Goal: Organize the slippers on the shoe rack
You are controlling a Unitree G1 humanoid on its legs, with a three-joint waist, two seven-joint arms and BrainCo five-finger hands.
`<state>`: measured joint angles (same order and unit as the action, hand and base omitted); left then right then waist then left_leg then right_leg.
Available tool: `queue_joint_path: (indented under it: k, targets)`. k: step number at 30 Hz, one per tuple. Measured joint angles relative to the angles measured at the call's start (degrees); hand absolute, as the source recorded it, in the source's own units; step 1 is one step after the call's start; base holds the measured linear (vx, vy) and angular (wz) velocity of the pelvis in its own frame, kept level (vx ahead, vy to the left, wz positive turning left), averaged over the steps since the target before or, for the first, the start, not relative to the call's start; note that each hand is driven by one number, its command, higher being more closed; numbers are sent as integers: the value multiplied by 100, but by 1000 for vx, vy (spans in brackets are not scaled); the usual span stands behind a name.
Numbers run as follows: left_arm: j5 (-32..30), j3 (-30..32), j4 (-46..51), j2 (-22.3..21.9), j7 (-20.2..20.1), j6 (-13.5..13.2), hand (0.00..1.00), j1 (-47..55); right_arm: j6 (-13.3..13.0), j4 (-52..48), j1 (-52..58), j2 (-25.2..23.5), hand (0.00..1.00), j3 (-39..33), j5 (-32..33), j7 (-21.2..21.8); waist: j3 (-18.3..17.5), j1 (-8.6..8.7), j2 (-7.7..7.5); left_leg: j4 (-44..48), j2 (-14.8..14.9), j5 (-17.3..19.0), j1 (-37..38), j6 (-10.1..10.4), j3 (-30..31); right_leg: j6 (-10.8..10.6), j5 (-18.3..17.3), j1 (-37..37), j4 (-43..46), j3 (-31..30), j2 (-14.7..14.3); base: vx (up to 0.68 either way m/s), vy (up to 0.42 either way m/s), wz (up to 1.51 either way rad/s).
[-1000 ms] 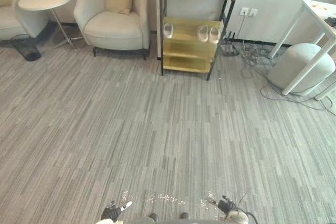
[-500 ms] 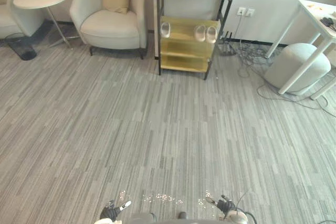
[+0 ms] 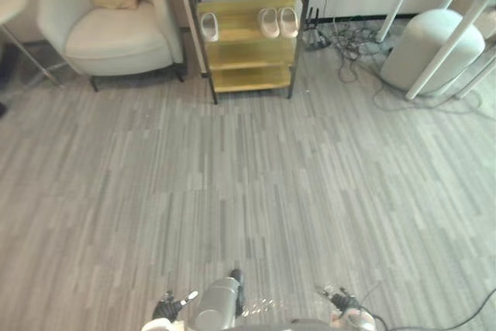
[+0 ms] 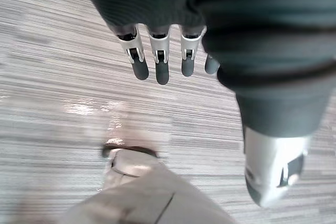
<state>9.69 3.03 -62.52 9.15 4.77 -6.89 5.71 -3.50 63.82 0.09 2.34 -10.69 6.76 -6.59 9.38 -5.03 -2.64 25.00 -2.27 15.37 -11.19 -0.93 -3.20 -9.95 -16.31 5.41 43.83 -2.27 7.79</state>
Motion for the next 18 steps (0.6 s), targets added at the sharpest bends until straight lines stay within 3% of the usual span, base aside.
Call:
queue_joint_path:
  k: [1,2,4,7,9,10,11,12,13,14,15,17,18]
  targets:
    - [-3,-74,2,51,-1,4,0,-4,0,-3,-10,-4,0,36,-6,35,13,19,-18,25,-3,210,390,-77,-18,-78,56,331,1252,94,34,552,129,-3]
    - [-1,-82,4,59,-3,4,0,-8,-1,-5,-19,-3,0,47,-7,51,14,19,-23,4,-2,254,537,-109,-1,-35,50,436,1565,220,69,557,91,5]
    - [11,-71,10,40,-2,2,0,-68,-7,-47,-26,28,0,54,-12,92,36,48,-3,-279,32,300,1100,-177,173,495,-73,774,2040,1002,346,483,58,7]
    - [59,-65,16,-70,-2,0,0,-172,-46,-63,-208,141,0,98,-10,96,170,132,194,-973,358,321,1991,-214,245,721,-250,1148,815,1866,227,585,-20,2]
    - [59,-68,25,-105,-1,-2,0,-243,-54,-189,-256,181,0,209,-10,99,202,194,247,-1055,531,320,2241,-212,317,787,26,1465,-762,1930,-85,586,-132,18]
    - [58,-71,48,-110,1,-9,0,-256,-52,-193,-231,165,0,275,-8,96,175,194,179,-1058,516,345,2356,-119,462,812,886,1461,-2107,1773,-271,432,-130,29]
    - [56,-65,65,-94,2,-12,0,-246,-49,-185,-201,149,0,297,-7,97,139,198,111,-1042,474,377,2418,-62,537,920,1294,1473,-2404,1714,-270,689,-264,44]
    - [57,23,26,-167,13,-2,0,-300,-51,-186,-194,165,0,279,8,108,119,232,153,-940,530,509,2609,151,723,1206,1685,1479,-2231,1659,-319,482,-186,27]
    - [53,64,22,-280,2,-21,0,-294,-45,-185,-280,233,0,298,-11,95,93,212,336,-804,705,460,2579,241,751,1306,1585,1459,-2124,1737,-426,713,-271,21]
    - [51,79,11,-412,0,-22,0,-293,-44,-171,-323,245,0,297,-12,97,29,204,442,-557,768,274,2433,523,856,1319,1420,1409,-2170,1791,-506,465,-155,6]
    - [53,154,15,-549,-2,-22,0,-325,-47,-167,-375,256,0,286,-11,97,46,204,525,-174,797,-13,2239,678,891,1355,1361,1251,-2338,1853,-587,684,-252,12]
    - [51,282,16,-661,-8,-13,0,-391,-37,-146,-356,210,0,318,-3,94,84,195,557,1279,813,-933,1596,938,876,1374,1327,544,-3099,1917,-710,607,-224,19]
    - [49,280,63,-664,-9,-14,0,-424,-35,-148,-323,167,0,344,1,93,170,192,527,2232,979,-833,1267,978,719,1378,1329,31,-3476,1961,-806,505,-171,25]
